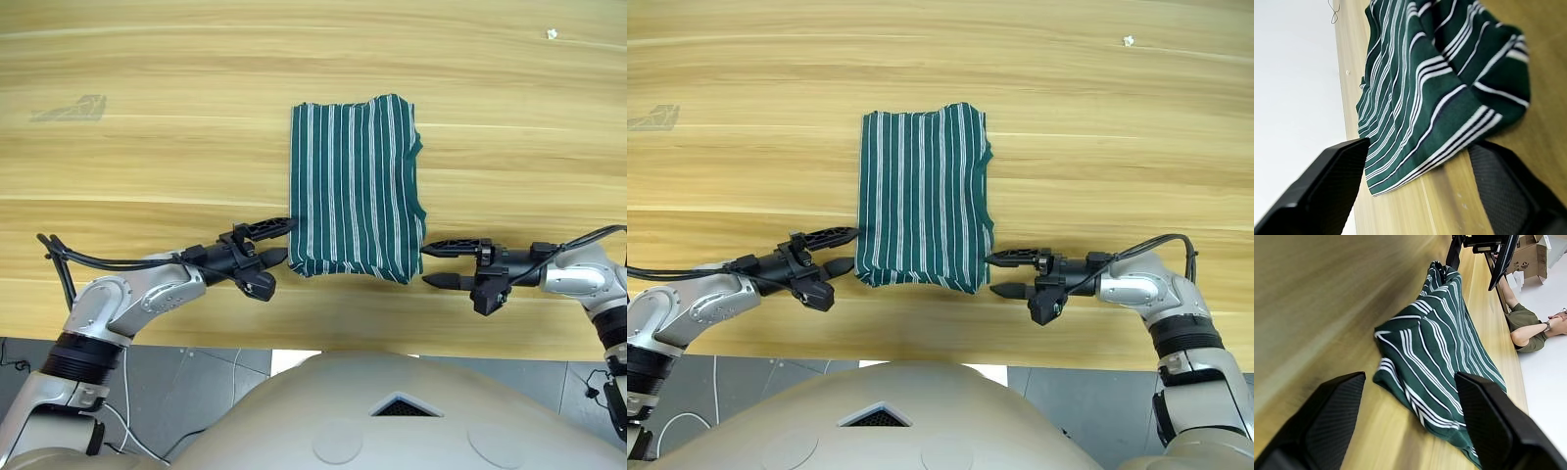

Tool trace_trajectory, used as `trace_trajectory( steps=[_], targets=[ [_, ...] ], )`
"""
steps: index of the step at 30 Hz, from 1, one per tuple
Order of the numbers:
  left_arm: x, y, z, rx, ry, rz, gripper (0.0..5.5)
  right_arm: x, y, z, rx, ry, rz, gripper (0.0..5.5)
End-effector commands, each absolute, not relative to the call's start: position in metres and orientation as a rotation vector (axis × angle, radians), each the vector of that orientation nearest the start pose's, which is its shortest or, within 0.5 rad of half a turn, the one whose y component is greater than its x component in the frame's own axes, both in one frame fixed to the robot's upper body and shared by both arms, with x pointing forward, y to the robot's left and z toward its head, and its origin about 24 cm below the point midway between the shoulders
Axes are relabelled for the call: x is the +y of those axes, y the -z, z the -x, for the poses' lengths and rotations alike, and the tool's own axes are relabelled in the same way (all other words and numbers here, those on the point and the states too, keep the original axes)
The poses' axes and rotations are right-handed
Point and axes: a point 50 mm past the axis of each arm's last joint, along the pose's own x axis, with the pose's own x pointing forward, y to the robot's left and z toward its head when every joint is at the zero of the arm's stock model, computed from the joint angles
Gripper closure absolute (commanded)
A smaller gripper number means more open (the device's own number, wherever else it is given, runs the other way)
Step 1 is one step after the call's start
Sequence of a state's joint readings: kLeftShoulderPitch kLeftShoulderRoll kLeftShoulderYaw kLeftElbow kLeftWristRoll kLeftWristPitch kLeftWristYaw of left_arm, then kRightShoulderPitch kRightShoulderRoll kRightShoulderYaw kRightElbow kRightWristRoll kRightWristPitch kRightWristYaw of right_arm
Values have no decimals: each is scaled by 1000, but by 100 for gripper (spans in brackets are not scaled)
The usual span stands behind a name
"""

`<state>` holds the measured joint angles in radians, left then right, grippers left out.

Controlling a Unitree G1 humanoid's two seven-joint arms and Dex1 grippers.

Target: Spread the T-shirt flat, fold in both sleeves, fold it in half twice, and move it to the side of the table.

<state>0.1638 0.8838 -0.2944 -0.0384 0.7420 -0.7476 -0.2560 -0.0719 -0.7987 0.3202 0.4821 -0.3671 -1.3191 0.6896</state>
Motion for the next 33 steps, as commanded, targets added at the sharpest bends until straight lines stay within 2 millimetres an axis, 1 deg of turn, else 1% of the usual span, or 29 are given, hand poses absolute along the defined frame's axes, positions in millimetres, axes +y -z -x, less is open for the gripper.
trace_trajectory(
  steps=[1,5,10,13,14,19,22,27,30,31,33],
  targets=[
    [206,-3,-149,-100,1329,-1431,180,-215,-18,-183,-283,-1536,1149,211],
    [205,-3,-148,-103,1350,-1429,180,-213,-14,-185,-265,-1534,1154,211],
    [202,-2,-147,-115,1365,-1418,289,-209,-12,-184,-264,-1526,1129,321],
    [199,-2,-146,-118,1372,-1409,336,-205,-10,-181,-272,-1532,1108,368],
    [198,-1,-146,-120,1375,-1406,359,-203,-10,-181,-272,-1534,1101,392],
    [193,3,-139,-115,1409,-1379,459,-201,-8,-177,-264,-1544,1080,494],
    [190,2,-136,-116,1416,-1360,496,-200,-7,-177,-258,-1545,1067,548],
    [189,2,-135,-108,1425,-1353,545,-201,-7,-177,-247,-1531,1047,550],
    [192,0,-135,-92,1416,-1350,548,-202,-9,-179,-237,-1517,1032,550],
    [194,-2,-135,-81,1407,-1341,548,-203,-11,-180,-230,-1502,1007,550],
    [199,-11,-136,-27,1371,-1281,548,-202,-17,-182,-154,-1466,875,550]
  ],
)
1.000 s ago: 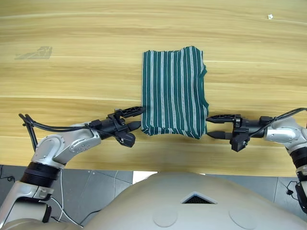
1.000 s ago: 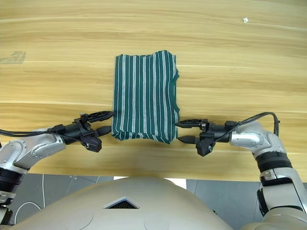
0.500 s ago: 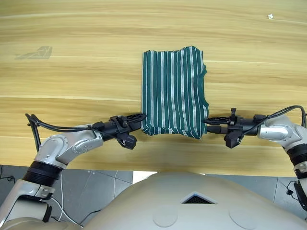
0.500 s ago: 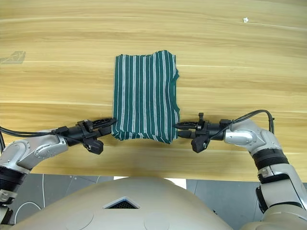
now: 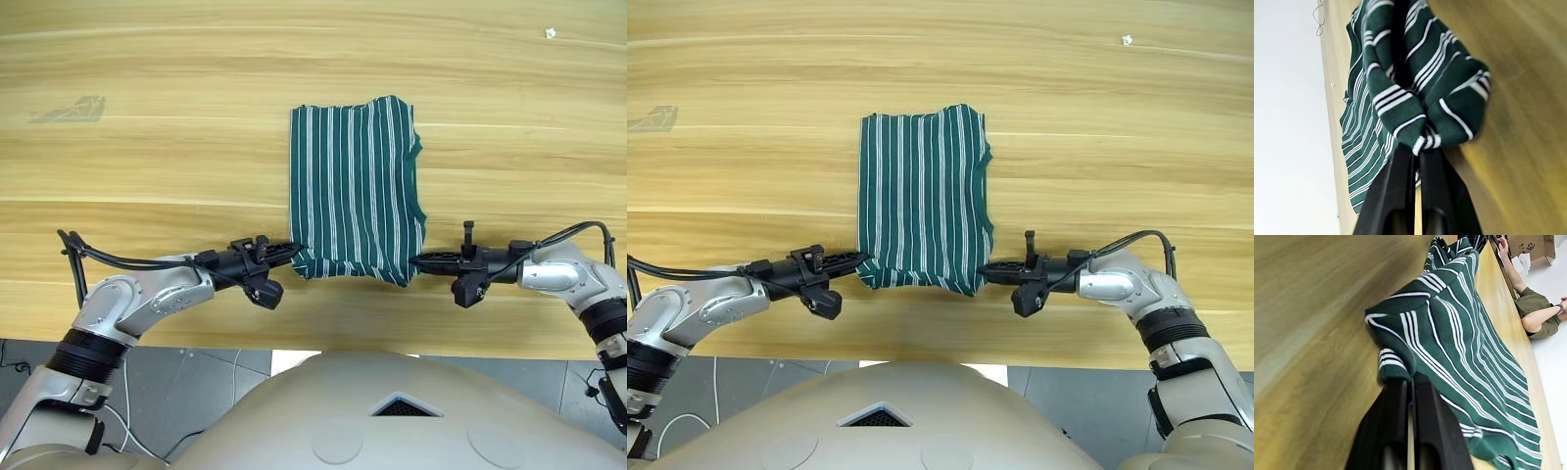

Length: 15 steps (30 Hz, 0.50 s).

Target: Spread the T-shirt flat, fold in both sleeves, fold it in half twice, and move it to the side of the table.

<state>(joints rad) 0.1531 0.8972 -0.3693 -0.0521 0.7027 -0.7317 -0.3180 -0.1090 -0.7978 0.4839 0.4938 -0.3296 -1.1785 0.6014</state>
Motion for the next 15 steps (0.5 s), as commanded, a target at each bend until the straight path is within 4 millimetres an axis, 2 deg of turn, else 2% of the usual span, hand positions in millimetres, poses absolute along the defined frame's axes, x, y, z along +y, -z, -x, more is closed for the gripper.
trace_trajectory(
  steps=[1,4,7,11,15],
  targets=[
    [204,-15,-138,27,1344,-1247,548,-204,-22,-182,-75,-1459,772,550],
    [217,-27,-146,149,1287,-1155,548,-212,-34,-179,131,-1483,498,550],
    [217,-51,-148,203,1272,-994,548,-220,-48,-180,261,-1528,431,550],
    [207,-67,-134,278,1398,-860,548,-215,-66,-171,325,-1588,301,550],
    [199,-81,-110,324,1516,-757,548,-210,-83,-163,326,-1613,148,550]
  ],
)
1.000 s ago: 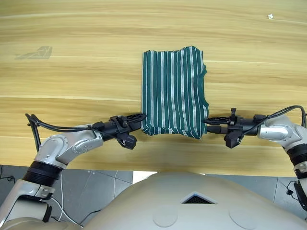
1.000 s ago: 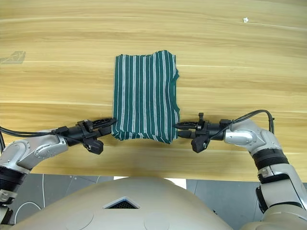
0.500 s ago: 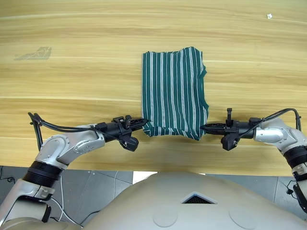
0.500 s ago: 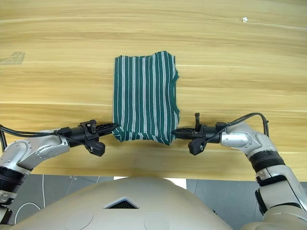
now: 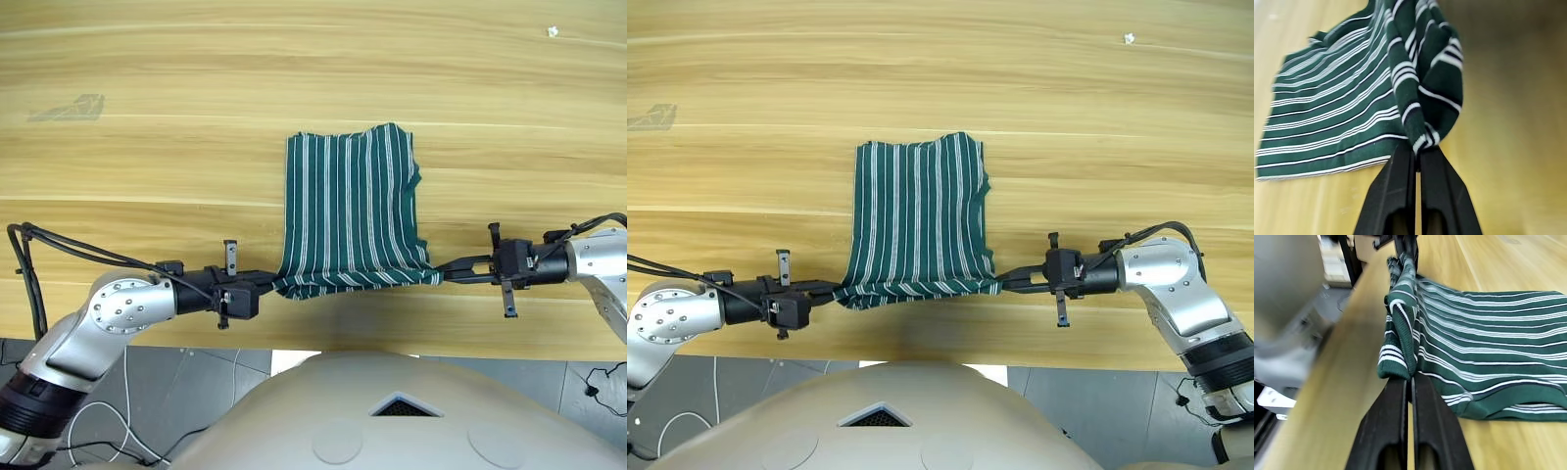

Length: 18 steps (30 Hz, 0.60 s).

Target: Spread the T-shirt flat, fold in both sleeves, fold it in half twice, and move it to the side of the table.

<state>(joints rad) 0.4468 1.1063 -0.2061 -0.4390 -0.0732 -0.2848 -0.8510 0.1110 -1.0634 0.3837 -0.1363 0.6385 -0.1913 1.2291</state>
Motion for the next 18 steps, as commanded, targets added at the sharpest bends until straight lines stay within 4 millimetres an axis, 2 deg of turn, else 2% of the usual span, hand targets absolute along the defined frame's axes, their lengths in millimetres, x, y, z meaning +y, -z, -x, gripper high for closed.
trace_trajectory(
  steps=[1,3,6,10,12,16,18],
  targets=[
    [197,-85,-105,325,1539,-732,548,-209,-87,-161,326,-1625,129,550],
    [193,-92,-99,324,1565,-698,548,-207,-93,-157,323,-1641,106,550],
    [195,-97,-104,329,1568,-691,548,-209,-97,-162,313,-1626,147,550],
    [206,-104,-135,331,1492,-665,548,-215,-97,-183,299,-1568,202,550],
    [209,-105,-158,317,1432,-662,548,-211,-95,-202,262,-1535,238,550],
    [214,-98,-208,286,1274,-645,548,-200,-95,-254,163,-1425,329,550],
    [216,-94,-226,272,1200,-633,548,-192,-97,-277,118,-1382,355,550]
  ],
)
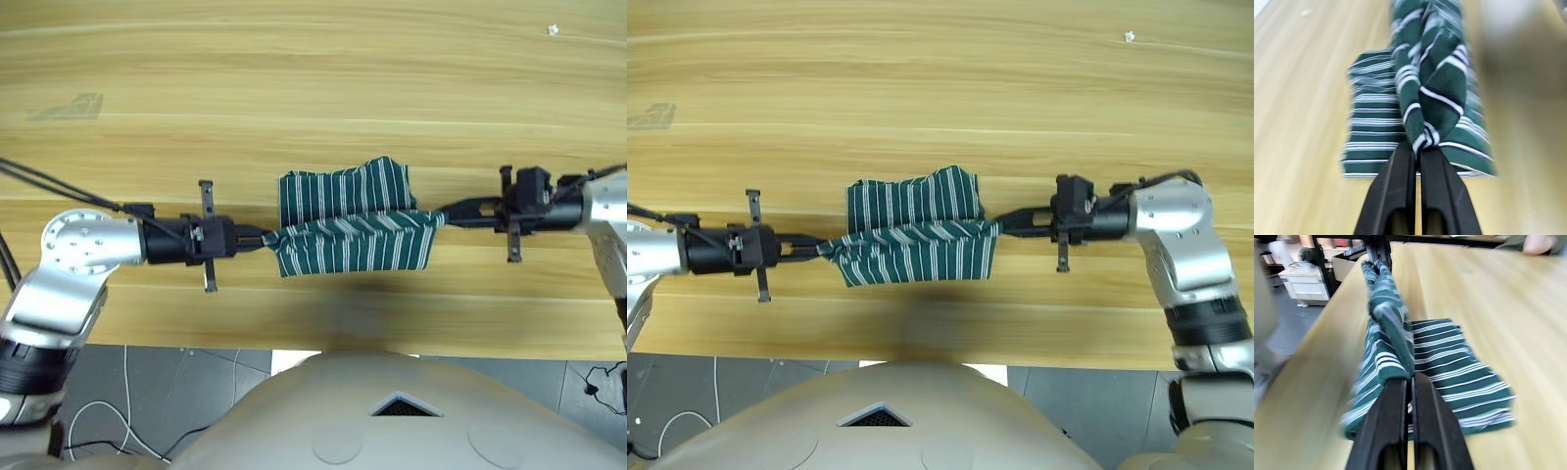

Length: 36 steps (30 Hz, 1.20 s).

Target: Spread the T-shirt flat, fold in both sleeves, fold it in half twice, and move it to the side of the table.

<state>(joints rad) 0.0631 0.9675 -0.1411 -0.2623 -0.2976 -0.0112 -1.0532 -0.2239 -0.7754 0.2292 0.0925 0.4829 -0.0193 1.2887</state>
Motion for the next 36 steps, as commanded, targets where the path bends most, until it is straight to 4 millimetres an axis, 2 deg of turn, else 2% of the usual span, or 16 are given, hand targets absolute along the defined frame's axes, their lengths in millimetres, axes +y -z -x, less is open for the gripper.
trace_trajectory(
  steps=[1,4,7,14,18,20,23,27,29,31,34,36],
  targets=[
    [217,-92,-233,265,1170,-625,548,-189,-98,-284,104,-1372,365,550],
    [214,-88,-251,227,1097,-594,548,-183,-97,-307,94,-1331,390,550],
    [212,-84,-264,207,1040,-581,548,-181,-92,-319,103,-1300,398,550],
    [212,-76,-284,192,936,-559,548,-186,-71,-320,164,-1290,412,550],
    [212,-70,-290,199,880,-554,489,-186,-69,-324,160,-1249,414,550],
    [214,-68,-295,196,810,-534,450,-190,-70,-328,147,-1187,408,505],
    [227,-65,-306,193,595,-479,404,-205,-66,-330,166,-1053,418,452],
    [235,-69,-303,130,442,-366,337,-229,-55,-327,230,-866,506,377],
    [234,-68,-296,113,426,-329,299,-232,-51,-327,239,-818,549,336],
    [231,-66,-290,91,412,-295,266,-228,-51,-328,214,-801,586,298],
    [229,-68,-284,48,366,-263,221,-209,-60,-331,102,-819,573,246],
    [231,-75,-282,-22,273,-220,198,-181,-73,-330,-71,-888,499,209]
  ],
)
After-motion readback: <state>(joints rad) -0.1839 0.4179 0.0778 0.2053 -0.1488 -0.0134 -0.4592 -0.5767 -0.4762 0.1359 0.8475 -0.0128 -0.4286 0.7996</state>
